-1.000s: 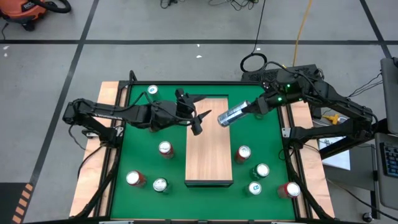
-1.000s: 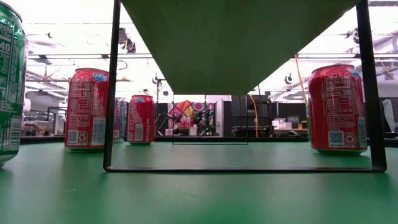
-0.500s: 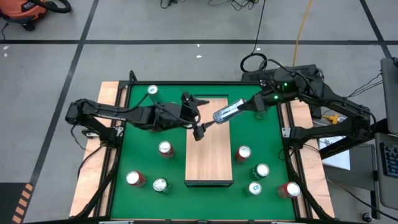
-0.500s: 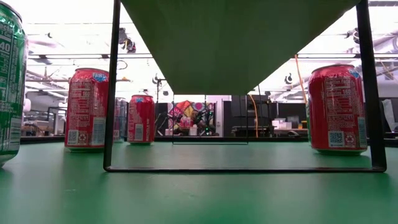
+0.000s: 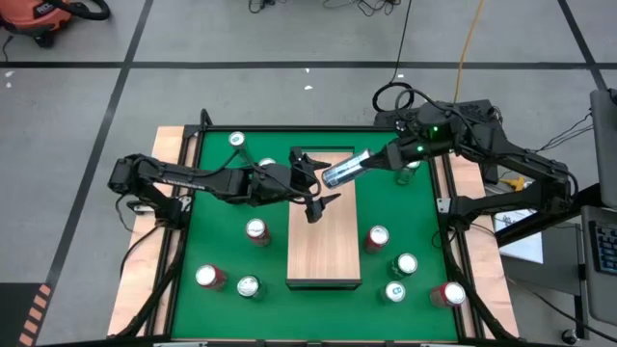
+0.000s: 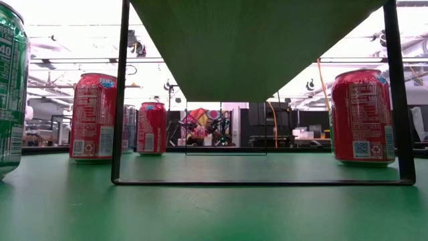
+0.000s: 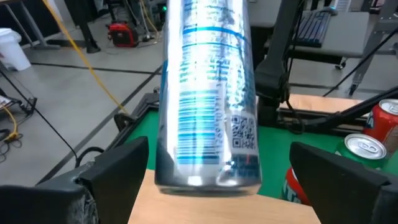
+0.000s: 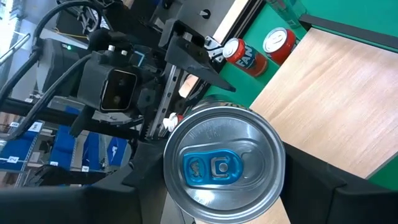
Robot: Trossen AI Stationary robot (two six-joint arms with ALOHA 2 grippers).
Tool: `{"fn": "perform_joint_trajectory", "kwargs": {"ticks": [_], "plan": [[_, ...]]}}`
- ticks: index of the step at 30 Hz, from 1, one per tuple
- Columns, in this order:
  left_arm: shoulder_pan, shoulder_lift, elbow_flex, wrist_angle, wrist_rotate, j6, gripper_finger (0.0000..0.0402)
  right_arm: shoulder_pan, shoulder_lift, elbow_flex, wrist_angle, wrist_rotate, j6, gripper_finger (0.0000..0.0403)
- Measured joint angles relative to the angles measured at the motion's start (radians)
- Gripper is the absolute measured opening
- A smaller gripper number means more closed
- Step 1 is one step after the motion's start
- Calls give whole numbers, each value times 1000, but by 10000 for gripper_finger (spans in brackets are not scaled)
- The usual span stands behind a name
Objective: Place canned beverage on shelf
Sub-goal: Put the blue soda can on the shelf
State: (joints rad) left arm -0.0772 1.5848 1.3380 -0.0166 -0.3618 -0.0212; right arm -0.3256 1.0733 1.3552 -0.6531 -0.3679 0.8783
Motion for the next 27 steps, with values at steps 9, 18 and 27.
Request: {"fn": "perform_joint_trajectory", "kwargs": {"ticks": [9,18,27], "plan": [[-1,0,0,2,-10,6,332,0,0,0,-1,0,0,233],[9,0,0,7,-14,3,283,0,0,0,-1,-1,0,233],[13,0,0,4,-14,9,227,0,2,0,-2,1,1,234]]}}
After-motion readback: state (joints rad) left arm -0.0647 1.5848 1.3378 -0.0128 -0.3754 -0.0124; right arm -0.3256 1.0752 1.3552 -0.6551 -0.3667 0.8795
